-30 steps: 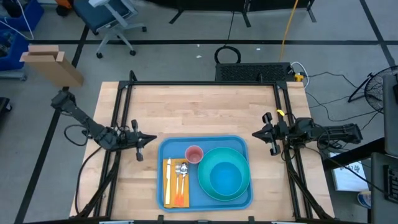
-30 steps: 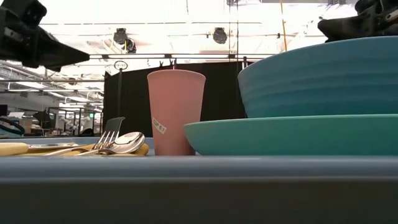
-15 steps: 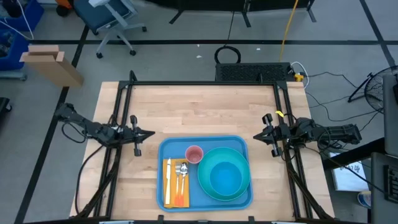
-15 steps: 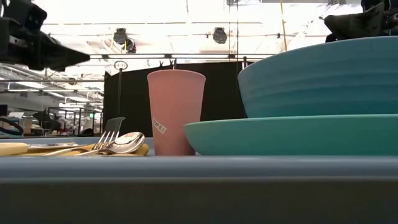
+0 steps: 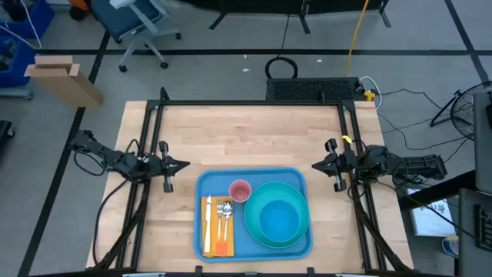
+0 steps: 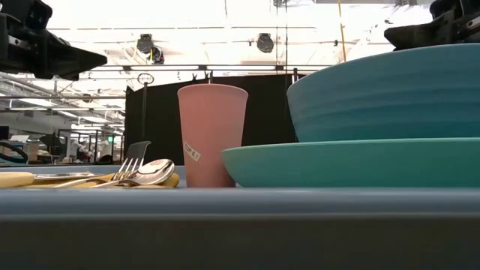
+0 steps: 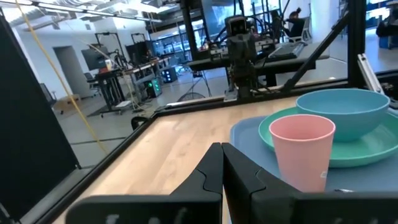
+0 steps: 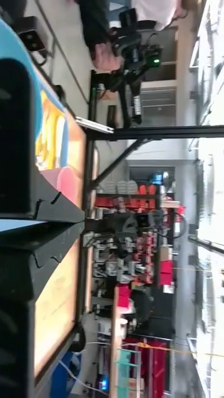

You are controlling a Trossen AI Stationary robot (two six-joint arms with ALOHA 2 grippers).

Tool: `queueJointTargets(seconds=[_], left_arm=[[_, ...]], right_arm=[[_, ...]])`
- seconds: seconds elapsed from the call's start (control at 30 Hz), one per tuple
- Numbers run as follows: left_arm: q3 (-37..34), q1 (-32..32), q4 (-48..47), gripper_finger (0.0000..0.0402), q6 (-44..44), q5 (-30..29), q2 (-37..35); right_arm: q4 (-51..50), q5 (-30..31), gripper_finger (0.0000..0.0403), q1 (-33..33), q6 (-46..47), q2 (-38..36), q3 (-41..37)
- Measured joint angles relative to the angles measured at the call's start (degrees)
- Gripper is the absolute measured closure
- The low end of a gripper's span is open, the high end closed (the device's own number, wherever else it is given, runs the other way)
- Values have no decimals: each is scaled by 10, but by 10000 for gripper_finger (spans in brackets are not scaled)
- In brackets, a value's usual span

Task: Set up tray
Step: Return to Home Position

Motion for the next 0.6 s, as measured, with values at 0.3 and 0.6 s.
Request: queueJointTargets(seconds=[0.3, 0.6], left_arm=[[0, 21, -2, 401, -53, 1, 7], [0, 28, -2, 401, -148, 6, 112]], right_arm=[[-8, 0, 403, -4, -3, 0, 0], [-77, 0, 403, -4, 27, 0, 0]])
